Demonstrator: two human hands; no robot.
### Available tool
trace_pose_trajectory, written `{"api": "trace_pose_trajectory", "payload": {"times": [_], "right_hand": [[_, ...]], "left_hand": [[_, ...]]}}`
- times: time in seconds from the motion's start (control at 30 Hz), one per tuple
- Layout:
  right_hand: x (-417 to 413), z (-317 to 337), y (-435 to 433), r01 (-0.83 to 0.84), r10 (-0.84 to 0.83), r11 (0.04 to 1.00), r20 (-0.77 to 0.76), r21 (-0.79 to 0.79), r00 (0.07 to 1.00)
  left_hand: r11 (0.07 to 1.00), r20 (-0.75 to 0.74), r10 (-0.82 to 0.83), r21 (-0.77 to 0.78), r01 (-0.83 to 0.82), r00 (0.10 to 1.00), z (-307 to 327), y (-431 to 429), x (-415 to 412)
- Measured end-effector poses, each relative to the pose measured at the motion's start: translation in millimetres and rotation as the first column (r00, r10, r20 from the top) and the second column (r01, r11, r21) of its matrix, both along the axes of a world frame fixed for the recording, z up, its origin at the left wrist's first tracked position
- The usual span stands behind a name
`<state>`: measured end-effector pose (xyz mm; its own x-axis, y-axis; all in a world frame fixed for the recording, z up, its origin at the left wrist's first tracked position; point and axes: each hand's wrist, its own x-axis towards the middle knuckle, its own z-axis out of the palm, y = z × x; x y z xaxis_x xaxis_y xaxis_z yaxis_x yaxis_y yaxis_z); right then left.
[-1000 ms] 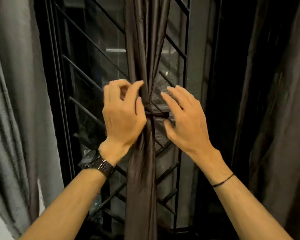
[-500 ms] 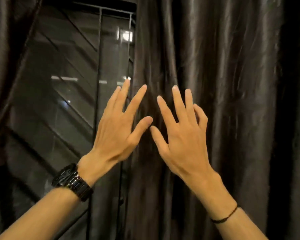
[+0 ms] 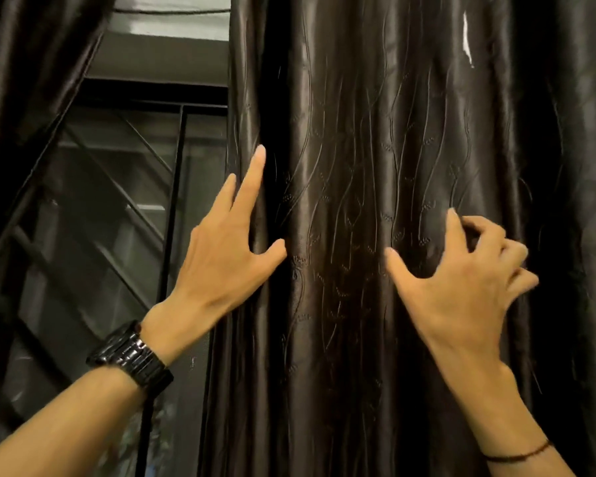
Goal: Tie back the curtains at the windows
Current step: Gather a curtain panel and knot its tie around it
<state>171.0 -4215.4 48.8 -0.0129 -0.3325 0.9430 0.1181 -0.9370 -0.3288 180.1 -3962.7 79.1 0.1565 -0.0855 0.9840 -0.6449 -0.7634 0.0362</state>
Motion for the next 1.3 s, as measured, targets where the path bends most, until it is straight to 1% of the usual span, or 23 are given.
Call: {"api": "trace_pose_trajectory", "payload": {"times": [0.13,0.2,0.27,0.37,0.47,0.53,0.6,0.67,0.7,0.73,0.8,0.87,0.9,0.93,1.0,1.03,1.07,1.1,1.13,1.17,1.2,1.23,1.3], "right_hand": [[0,17,-8,-0.029,0.027,0.992,0.016,0.125,1.0],[1,24,-12,-0.081,0.081,0.98,0.007,0.181,0.997],[7,28,-16,-0.133,0.136,0.973,-0.004,0.188,0.991],[22,33,-1,-0.166,0.166,0.984,-0.011,0.058,0.986],[38,49,59,-0.269,0.268,0.963,-0.075,-0.007,0.96],[40,63,124,-0.435,0.43,0.893,-0.062,-0.116,0.901],[31,69,195,-0.578,0.572,0.763,-0.115,-0.29,0.812],[17,65,242,-0.657,0.622,0.661,-0.226,-0.362,0.75],[11,62,252,-0.671,0.629,0.645,-0.245,-0.365,0.738],[8,57,255,-0.674,0.629,0.65,-0.248,-0.351,0.737],[11,43,245,-0.614,0.581,0.708,-0.207,-0.349,0.787],[10,24,223,-0.504,0.511,0.778,-0.087,-0.376,0.855],[7,15,209,-0.462,0.499,0.808,0.007,-0.367,0.867],[4,9,194,-0.446,0.504,0.831,0.113,-0.332,0.856],[-4,-4,157,-0.411,0.459,0.887,0.3,-0.211,0.836],[-6,-7,138,-0.396,0.413,0.91,0.344,-0.122,0.843],[-9,-9,119,-0.397,0.381,0.917,0.338,-0.023,0.861],[-9,-11,103,-0.431,0.398,0.9,0.282,0.066,0.873],[-7,-13,91,-0.502,0.475,0.855,0.193,0.133,0.859],[-7,-15,84,-0.597,0.589,0.783,0.101,0.177,0.802],[-3,-17,81,-0.672,0.682,0.714,0.023,0.195,0.731],[-1,-21,80,-0.713,0.73,0.677,-0.045,0.181,0.682],[7,-27,85,-0.72,0.733,0.68,-0.113,0.138,0.67]], "left_hand": [[0.996,-0.016,0.092,-0.02,-0.092,0.996,11,6,-5],[0.995,-0.059,0.073,-0.066,-0.076,0.996,15,13,-4],[0.996,-0.099,-0.003,-0.092,-0.006,0.995,18,22,-3],[0.99,-0.111,-0.115,-0.091,0.106,0.987,19,38,-4],[0.991,-0.069,-0.119,-0.071,0.114,0.99,17,59,-6],[0.993,-0.055,-0.084,-0.084,0.08,0.995,17,77,-5],[0.993,-0.013,-0.031,-0.111,0.029,0.999,17,97,-5],[0.989,0.001,-0.063,-0.132,0.063,0.998,12,113,-5],[0.985,-0.008,-0.101,-0.138,0.099,0.995,8,116,-6],[0.983,-0.017,-0.124,-0.141,0.12,0.992,4,119,-7],[0.982,-0.022,-0.145,-0.123,0.141,0.989,-1,120,-7],[0.988,-0.004,-0.133,-0.084,0.133,0.991,-4,118,-8],[0.986,-0.008,-0.151,-0.073,0.15,0.989,-4,115,-9],[0.974,-0.031,-0.217,-0.079,0.214,0.976,-3,112,-10],[0.913,-0.075,-0.398,-0.128,0.387,0.914,-1,104,-12],[0.88,-0.09,-0.463,-0.165,0.445,0.882,0,99,-11],[0.854,-0.11,-0.508,-0.191,0.483,0.854,1,93,-11],[0.841,-0.13,-0.532,-0.201,0.503,0.837,1,87,-11],[0.839,-0.149,-0.537,-0.192,0.509,0.83,-1,79,-12],[0.844,-0.164,-0.532,-0.172,0.507,0.83,-4,71,-13],[0.853,-0.173,-0.52,-0.16,0.497,0.836,-8,64,-12],[0.86,-0.178,-0.508,-0.16,0.484,0.843,-13,57,-9],[0.864,-0.174,-0.498,-0.183,0.469,0.85,-21,48,-1]]}}
